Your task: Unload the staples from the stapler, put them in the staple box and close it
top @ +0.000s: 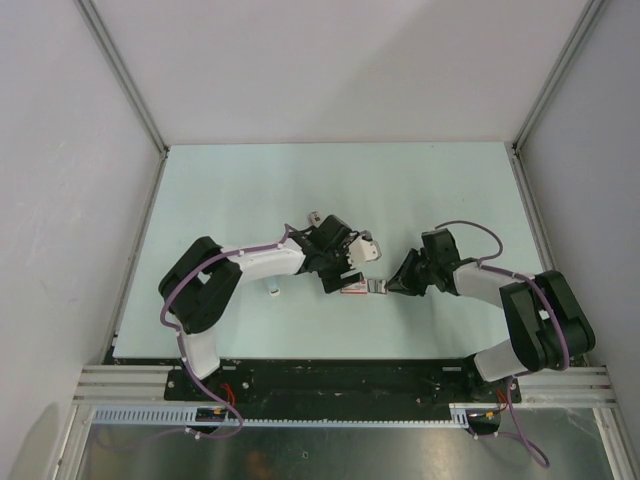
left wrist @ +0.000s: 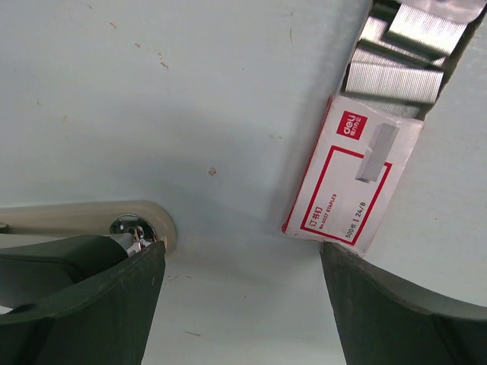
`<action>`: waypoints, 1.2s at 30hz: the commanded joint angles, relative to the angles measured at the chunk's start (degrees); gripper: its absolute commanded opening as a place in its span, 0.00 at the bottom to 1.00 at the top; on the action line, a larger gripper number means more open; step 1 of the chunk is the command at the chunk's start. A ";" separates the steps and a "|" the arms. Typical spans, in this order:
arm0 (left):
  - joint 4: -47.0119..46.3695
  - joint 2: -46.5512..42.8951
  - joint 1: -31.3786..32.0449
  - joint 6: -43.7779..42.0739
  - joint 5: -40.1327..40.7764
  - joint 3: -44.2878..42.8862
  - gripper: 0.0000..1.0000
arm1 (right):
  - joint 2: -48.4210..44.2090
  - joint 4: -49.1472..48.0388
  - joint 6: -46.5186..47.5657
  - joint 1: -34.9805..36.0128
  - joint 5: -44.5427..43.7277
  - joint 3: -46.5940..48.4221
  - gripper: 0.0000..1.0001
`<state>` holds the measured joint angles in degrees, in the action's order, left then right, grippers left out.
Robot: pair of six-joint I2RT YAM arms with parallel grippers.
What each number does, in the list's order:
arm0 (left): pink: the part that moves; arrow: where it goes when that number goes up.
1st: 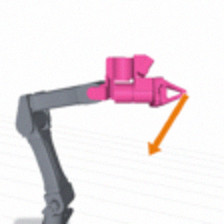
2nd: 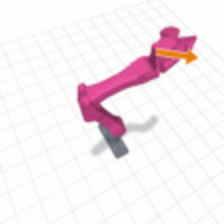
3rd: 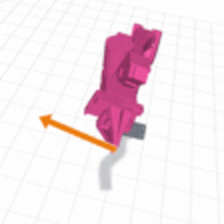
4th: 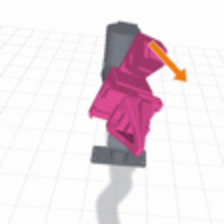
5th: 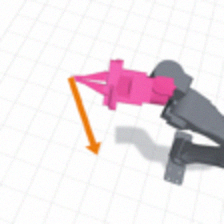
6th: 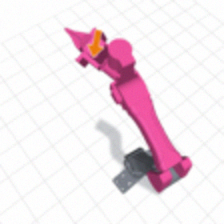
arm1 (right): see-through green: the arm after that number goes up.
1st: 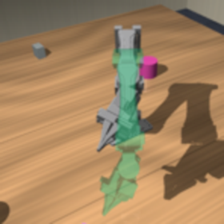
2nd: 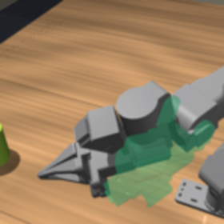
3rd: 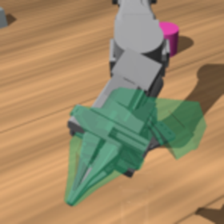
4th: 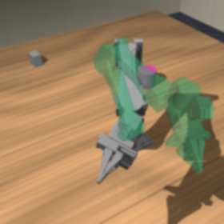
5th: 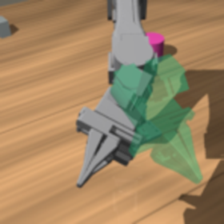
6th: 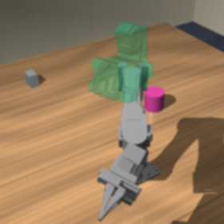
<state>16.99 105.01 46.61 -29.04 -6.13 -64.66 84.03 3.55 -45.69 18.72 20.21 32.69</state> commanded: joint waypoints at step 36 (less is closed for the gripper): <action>-1.39 -2.39 1.43 -1.26 3.42 2.39 0.87 | 0.16 7.03 3.13 5.17 0.67 6.20 0.43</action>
<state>16.29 104.49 47.55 -29.50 -3.99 -63.90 87.57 5.21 -46.17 25.45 19.97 38.26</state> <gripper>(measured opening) 0.874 0.418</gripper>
